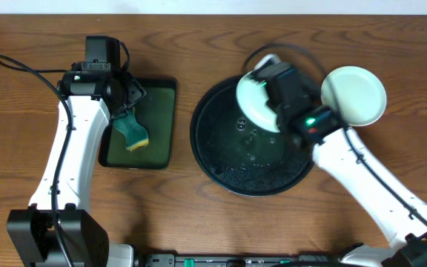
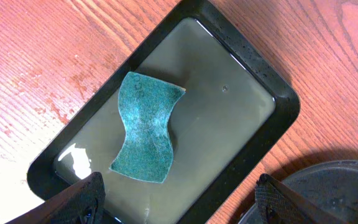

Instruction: Clean dirty plates on tray and stack at the side

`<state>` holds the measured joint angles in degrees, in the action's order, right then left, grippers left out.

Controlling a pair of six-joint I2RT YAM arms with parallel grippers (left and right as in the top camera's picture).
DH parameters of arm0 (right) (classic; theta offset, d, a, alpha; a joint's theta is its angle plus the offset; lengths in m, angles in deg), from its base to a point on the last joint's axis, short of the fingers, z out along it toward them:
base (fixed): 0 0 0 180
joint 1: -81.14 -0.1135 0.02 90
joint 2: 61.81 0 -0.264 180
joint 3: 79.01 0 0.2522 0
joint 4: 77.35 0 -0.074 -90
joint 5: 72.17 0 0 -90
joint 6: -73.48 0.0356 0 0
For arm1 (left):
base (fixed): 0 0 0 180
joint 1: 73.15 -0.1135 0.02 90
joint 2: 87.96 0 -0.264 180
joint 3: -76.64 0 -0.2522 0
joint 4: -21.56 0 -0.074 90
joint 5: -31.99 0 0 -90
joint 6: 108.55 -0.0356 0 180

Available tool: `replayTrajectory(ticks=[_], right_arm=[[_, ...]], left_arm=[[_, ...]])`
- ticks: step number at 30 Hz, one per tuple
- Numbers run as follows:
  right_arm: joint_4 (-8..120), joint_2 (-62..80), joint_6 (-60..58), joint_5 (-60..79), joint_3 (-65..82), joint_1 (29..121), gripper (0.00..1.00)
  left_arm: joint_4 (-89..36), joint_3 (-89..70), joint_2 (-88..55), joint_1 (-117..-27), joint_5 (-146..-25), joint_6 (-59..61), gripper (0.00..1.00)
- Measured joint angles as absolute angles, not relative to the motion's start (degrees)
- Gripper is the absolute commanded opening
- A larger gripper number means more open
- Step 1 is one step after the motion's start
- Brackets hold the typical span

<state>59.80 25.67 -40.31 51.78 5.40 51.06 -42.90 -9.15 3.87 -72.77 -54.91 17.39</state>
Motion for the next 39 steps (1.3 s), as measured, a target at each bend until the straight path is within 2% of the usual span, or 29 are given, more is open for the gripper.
replayTrajectory(ticks=[5, 7, 8, 12, 14, 15, 16, 17, 19, 23, 29, 35, 39], right_arm=[[61.03, 25.87, -28.99, 36.79, 5.4, 67.23, 0.01], [60.94, 26.68, -21.88, 23.19, 5.4, 82.29, 0.01], [60.88, 27.29, -19.78, 19.91, 5.4, 86.4, 0.01], [61.36, 33.39, -11.37, 11.65, 5.45, 101.04, 0.01], [61.51, 37.41, -8.13, 10.08, 5.45, 104.43, 0.01], [61.88, 39.7, -6.52, 9.2, 5.45, 105.7, 0.08], [62.23, 41.67, -5.51, 8.46, 5.45, 106.47, 0.2], [62.71, 43.16, -4.9, 7.78, 5.45, 106.9, 0.47], [64.48, 46.63, -2.93, 4.7, 5.31, 107.91, 0.61], [66.01, 47.11, -1.97, 1.07, 5.27, 107.86, 0.76], [59.43, 40.99, -1.29, -0.5, 5.23, 107.91, 0.86], [46.6, 23.22, -1.05, -0.46, 5.16, 106.22, 0.9], [43.43, 13.32, -0.88, -0.43, 3.26, 101.53, 0.99]], left_arm=[[-42.98, -9.15, 3.87, -72.77, -55.09, 17.41, 0.78], [-43.38, -9.15, 3.87, -72.77, -55.09, 17.41, 0.79], [-43.55, -9.15, 3.87, -72.77, -55.11, 17.41, 0.79], [-44.36, -9.15, 3.87, -72.77, -55.13, 17.39, 0.79], [-44.4, -9.15, 3.87, -72.75, -55.09, 17.39, 0.79], [-44.38, -9.15, 3.87, -72.77, -55.09, 17.39, 0.79], [-44.43, -9.15, 3.87, -72.77, -55.11, 17.39, 0.79], [-44.43, -9.15, 3.87, -72.77, -55.13, 17.39, 0.79], [-44.43, -9.15, 3.87, -72.75, -55.11, 17.39, 0.79], [-44.47, -9.15, 3.87, -72.77, -55.11, 17.41, 0.79], [-44.47, -9.15, 3.87, -72.77, -55.11, 17.41, 0.79], [-44.45, -9.15, 3.87, -72.77, -55.11, 17.39, 0.79], [-44.47, -9.15, 3.87, -72.77, -55.11, 17.41, 0.79]])
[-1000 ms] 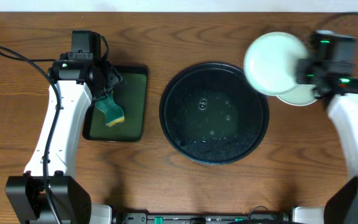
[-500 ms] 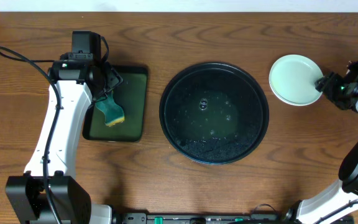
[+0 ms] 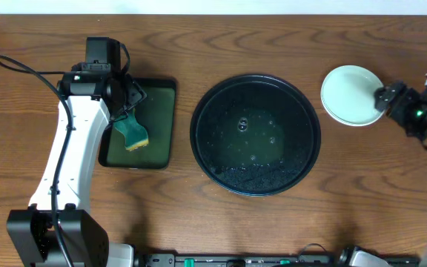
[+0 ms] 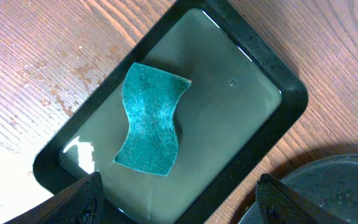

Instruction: Clean dirty plates on tray and stack at the side

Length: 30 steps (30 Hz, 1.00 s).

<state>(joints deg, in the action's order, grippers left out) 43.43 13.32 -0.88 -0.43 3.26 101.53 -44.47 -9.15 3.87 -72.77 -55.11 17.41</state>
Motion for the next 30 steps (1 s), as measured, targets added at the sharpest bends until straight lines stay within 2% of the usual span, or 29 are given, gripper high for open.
replayTrajectory(ticks=[7, 11, 23, 30], right_arm=[[31.48, 6.0, -0.81, -0.87, -1.92, 92.54, 0.99], [27.72, 5.76, -0.81, -1.02, -2.07, 91.23, 0.99], [26.65, 5.76, -0.88, 0.29, -2.07, 90.84, 0.99], [27.61, 5.72, -6.5, 0.81, -2.44, 86.42, 0.99]], left_arm=[[-44.47, -9.15, 3.87, -72.77, -55.11, 17.41, 0.79], [-44.47, -9.15, 3.87, -72.77, -55.11, 17.39, 0.79], [-44.47, -9.15, 3.87, -72.77, -55.11, 17.41, 0.79], [-44.47, -9.15, 3.87, -72.77, -55.11, 17.41, 0.79]])
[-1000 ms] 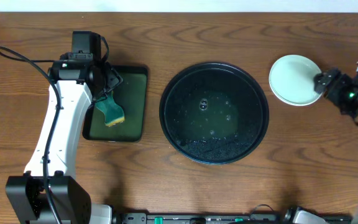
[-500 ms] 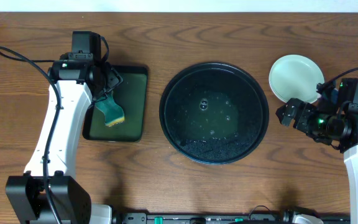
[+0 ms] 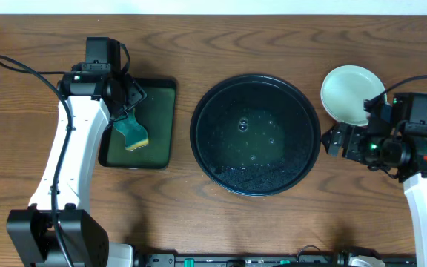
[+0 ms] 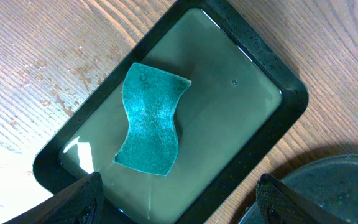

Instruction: Clean dirty plates on tray and stack at the side

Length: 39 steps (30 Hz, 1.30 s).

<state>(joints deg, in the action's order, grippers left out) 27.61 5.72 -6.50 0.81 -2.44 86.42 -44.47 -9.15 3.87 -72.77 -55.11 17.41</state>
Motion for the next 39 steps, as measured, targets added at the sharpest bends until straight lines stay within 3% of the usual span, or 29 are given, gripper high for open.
replayTrajectory(ticks=[6, 11, 21, 29, 39], right_arm=[[43.32, -1.34, -7.81, 0.99, -13.02, 84.26, 0.99], [58.73, -19.49, -8.09, 0.2, -28.98, 82.95, 0.99], [76.79, -46.11, -8.09, -0.15, -52.54, 82.95, 0.99], [87.08, -58.33, -8.09, 0.75, -63.56, 82.95, 0.99], [87.45, -61.12, -8.09, 7.81, -64.85, 82.93, 0.99]], left_arm=[[-44.36, -9.15, 3.87, -72.77, -55.09, 17.39, 0.79], [-44.49, -9.15, 3.87, -72.77, -55.18, 17.39, 0.79], [-44.51, -9.15, 3.87, -72.77, -55.13, 17.41, 0.79], [-44.47, -9.15, 3.87, -72.77, -55.11, 17.39, 0.79], [-44.49, -9.15, 3.87, -72.77, -55.11, 17.39, 0.79]])
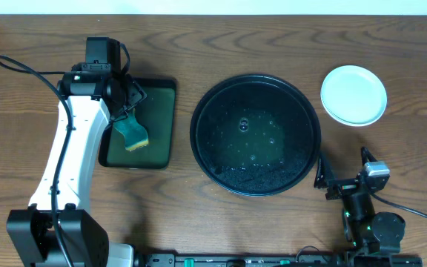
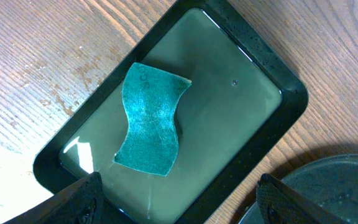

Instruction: Clean dirty plates on tray and stack at the side

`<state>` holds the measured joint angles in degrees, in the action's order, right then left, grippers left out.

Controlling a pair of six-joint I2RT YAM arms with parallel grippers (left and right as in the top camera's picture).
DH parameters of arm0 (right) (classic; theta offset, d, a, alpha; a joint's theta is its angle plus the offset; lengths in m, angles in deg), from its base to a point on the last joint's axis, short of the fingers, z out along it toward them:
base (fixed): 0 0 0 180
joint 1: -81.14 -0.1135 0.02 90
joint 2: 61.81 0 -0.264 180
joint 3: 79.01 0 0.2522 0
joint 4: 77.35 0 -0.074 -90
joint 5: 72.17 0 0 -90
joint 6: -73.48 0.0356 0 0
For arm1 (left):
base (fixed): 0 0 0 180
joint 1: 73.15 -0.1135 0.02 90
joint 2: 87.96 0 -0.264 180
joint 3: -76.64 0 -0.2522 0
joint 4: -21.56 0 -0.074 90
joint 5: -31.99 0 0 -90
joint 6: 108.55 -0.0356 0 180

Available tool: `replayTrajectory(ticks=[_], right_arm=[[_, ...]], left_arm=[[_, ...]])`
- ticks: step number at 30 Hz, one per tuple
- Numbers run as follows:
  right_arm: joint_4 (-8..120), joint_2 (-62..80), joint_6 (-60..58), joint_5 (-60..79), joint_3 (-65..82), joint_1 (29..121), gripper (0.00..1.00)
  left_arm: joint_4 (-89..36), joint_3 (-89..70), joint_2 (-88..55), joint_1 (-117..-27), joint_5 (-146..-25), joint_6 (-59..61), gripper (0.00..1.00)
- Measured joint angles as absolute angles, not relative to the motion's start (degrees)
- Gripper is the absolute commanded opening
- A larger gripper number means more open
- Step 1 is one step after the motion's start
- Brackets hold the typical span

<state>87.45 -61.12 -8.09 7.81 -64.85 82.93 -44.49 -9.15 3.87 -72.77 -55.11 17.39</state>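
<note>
White plates [image 1: 353, 95] lie at the far right of the table, seen from above as one disc, beside the round black tray [image 1: 199, 148], which holds only water drops. My left gripper [image 2: 179, 211] hangs open above the small rectangular tray [image 2: 291, 93], its fingers [image 2: 86, 199] wide apart and empty. A green sponge [image 2: 148, 127] lies in that tray's water. My right gripper [image 1: 321, 174] is drawn back near the front right edge, far from the plates; its jaws are too small to read.
The round tray's rim [image 2: 334, 180] shows at the lower right of the left wrist view. A black cable [image 1: 21, 67] loops over the table at far left. The right arm's base [image 1: 373, 226] sits at the front edge.
My right arm has moved from just below the white plates to the front right edge of the table. The left arm, sponge and trays have not moved.
First my right gripper held a white plate over the round tray's far right, with another plate lying at the side. Then the tray was bare and the gripper sat right of the side plates. It then stood below them, and now rests at the front edge.
</note>
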Motion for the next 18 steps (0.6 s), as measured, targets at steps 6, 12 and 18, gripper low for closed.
replayTrajectory(ticks=[6, 12, 18], right_arm=[[85.07, -61.12, -9.69, 12.99, -64.85, 82.36, 0.99], [85.05, -61.12, -11.15, 14.3, -64.85, 81.11, 0.99], [85.03, -61.12, -11.43, 14.89, -64.85, 81.11, 0.99]], left_arm=[[-44.47, -9.15, 3.87, -72.77, -55.11, 17.39, 0.79], [-44.49, -9.15, 3.87, -72.77, -55.11, 17.39, 0.79], [-44.49, -9.15, 3.87, -72.77, -55.11, 17.41, 0.79]])
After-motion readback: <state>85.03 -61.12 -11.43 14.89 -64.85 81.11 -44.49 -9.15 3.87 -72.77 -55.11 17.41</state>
